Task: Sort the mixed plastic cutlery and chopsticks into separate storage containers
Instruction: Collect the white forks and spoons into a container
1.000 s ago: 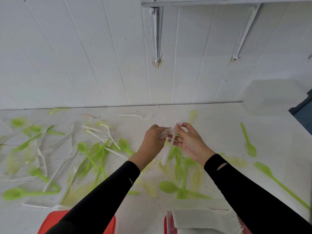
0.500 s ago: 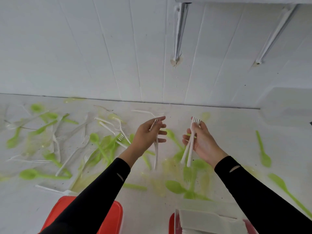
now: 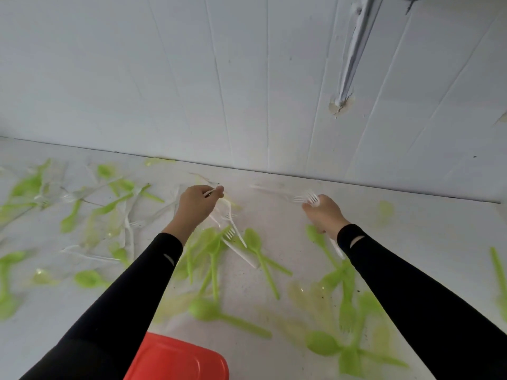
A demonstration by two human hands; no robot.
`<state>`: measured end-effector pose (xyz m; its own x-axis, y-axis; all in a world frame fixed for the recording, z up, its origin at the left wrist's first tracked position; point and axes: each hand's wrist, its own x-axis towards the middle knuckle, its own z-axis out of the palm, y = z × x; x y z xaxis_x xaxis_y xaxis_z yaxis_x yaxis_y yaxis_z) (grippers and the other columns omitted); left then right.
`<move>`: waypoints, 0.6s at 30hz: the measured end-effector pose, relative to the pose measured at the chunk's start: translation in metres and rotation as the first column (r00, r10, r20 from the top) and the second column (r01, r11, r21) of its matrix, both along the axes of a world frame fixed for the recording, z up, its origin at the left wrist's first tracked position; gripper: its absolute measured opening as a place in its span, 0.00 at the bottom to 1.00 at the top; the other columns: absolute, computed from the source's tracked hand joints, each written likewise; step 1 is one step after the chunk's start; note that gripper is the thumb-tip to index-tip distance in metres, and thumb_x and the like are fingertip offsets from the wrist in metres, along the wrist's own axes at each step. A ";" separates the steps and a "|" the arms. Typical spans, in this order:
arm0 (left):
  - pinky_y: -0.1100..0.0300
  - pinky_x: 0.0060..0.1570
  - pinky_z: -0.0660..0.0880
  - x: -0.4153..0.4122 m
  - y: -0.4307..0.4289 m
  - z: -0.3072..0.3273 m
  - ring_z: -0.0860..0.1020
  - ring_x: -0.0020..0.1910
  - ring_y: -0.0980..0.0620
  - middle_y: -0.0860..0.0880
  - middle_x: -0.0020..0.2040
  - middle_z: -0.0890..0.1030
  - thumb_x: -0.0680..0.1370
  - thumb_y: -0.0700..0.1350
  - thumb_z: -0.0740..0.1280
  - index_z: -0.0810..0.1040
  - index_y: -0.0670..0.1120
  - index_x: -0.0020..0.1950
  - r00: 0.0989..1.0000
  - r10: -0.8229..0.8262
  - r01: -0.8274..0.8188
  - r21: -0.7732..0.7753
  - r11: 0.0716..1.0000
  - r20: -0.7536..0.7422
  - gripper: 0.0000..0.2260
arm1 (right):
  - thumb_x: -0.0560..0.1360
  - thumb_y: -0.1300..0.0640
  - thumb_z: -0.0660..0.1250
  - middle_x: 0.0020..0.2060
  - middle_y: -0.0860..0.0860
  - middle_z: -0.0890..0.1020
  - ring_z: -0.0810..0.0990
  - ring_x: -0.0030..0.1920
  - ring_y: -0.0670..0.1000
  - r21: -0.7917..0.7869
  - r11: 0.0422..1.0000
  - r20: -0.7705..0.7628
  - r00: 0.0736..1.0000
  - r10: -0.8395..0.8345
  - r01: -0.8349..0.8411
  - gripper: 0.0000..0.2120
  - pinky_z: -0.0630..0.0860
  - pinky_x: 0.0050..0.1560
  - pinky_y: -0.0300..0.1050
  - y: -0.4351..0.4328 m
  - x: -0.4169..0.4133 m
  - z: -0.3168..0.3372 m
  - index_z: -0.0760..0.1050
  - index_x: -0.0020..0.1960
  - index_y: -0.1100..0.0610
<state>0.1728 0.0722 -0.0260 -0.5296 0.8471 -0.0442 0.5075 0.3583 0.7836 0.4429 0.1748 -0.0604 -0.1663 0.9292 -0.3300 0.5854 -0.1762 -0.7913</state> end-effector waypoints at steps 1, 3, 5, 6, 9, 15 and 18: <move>0.57 0.41 0.73 -0.003 0.005 -0.005 0.80 0.39 0.47 0.48 0.36 0.83 0.79 0.51 0.67 0.84 0.42 0.47 0.998 -0.004 0.002 -0.033 0.999 -0.060 0.13 | 0.78 0.54 0.64 0.32 0.52 0.70 0.67 0.26 0.51 -0.054 0.997 -0.035 0.998 -0.049 0.047 0.10 0.62 0.22 0.39 0.005 -0.004 -0.002 0.68 0.42 0.58; 0.57 0.46 0.74 -0.008 0.015 -0.018 0.82 0.44 0.45 0.44 0.44 0.84 0.79 0.50 0.67 0.82 0.40 0.49 0.993 -0.002 -0.009 -0.085 0.996 -0.120 0.13 | 0.77 0.52 0.68 0.29 0.53 0.68 0.64 0.24 0.51 -0.177 0.976 -0.110 0.983 -0.146 0.126 0.15 0.61 0.23 0.40 0.013 -0.012 -0.005 0.67 0.37 0.58; 0.56 0.47 0.73 -0.008 0.023 -0.029 0.80 0.48 0.45 0.45 0.47 0.82 0.79 0.52 0.67 0.80 0.42 0.48 0.972 -0.027 0.003 -0.102 0.995 -0.235 0.13 | 0.76 0.50 0.69 0.28 0.54 0.70 0.65 0.23 0.51 -0.216 0.962 -0.095 0.977 -0.192 0.168 0.17 0.63 0.24 0.41 0.019 -0.018 -0.008 0.69 0.37 0.60; 0.55 0.47 0.73 -0.008 0.025 -0.033 0.79 0.50 0.45 0.45 0.49 0.80 0.79 0.52 0.67 0.80 0.43 0.49 0.950 -0.056 0.026 -0.100 0.995 -0.308 0.12 | 0.75 0.50 0.70 0.28 0.55 0.71 0.66 0.23 0.52 -0.212 0.960 -0.073 0.976 -0.204 0.185 0.17 0.65 0.24 0.41 0.023 -0.021 -0.009 0.70 0.37 0.61; 0.52 0.50 0.75 -0.009 0.032 -0.037 0.78 0.53 0.46 0.47 0.54 0.78 0.79 0.52 0.67 0.79 0.46 0.54 0.923 -0.065 0.024 -0.113 0.993 -0.378 0.11 | 0.74 0.54 0.71 0.30 0.55 0.73 0.67 0.24 0.52 -0.207 0.953 -0.063 0.969 -0.240 0.222 0.13 0.64 0.21 0.38 0.033 -0.026 -0.011 0.72 0.40 0.61; 0.58 0.37 0.69 -0.008 0.037 -0.041 0.75 0.39 0.49 0.51 0.35 0.74 0.76 0.64 0.65 0.72 0.43 0.40 0.958 -0.045 -0.044 -0.300 0.953 -0.283 0.23 | 0.76 0.61 0.66 0.40 0.55 0.77 0.60 0.23 0.46 -0.281 0.936 -0.439 0.838 -0.323 0.214 0.05 0.57 0.21 0.35 0.037 -0.031 0.003 0.71 0.42 0.58; 0.60 0.32 0.65 0.002 0.041 -0.039 0.72 0.34 0.49 0.50 0.32 0.72 0.76 0.57 0.68 0.70 0.44 0.35 0.965 -0.048 -0.025 -0.273 0.962 -0.259 0.19 | 0.75 0.62 0.62 0.41 0.56 0.83 0.58 0.23 0.46 -0.240 0.953 -0.571 0.767 -0.293 0.185 0.08 0.55 0.23 0.36 0.032 -0.034 0.021 0.65 0.38 0.56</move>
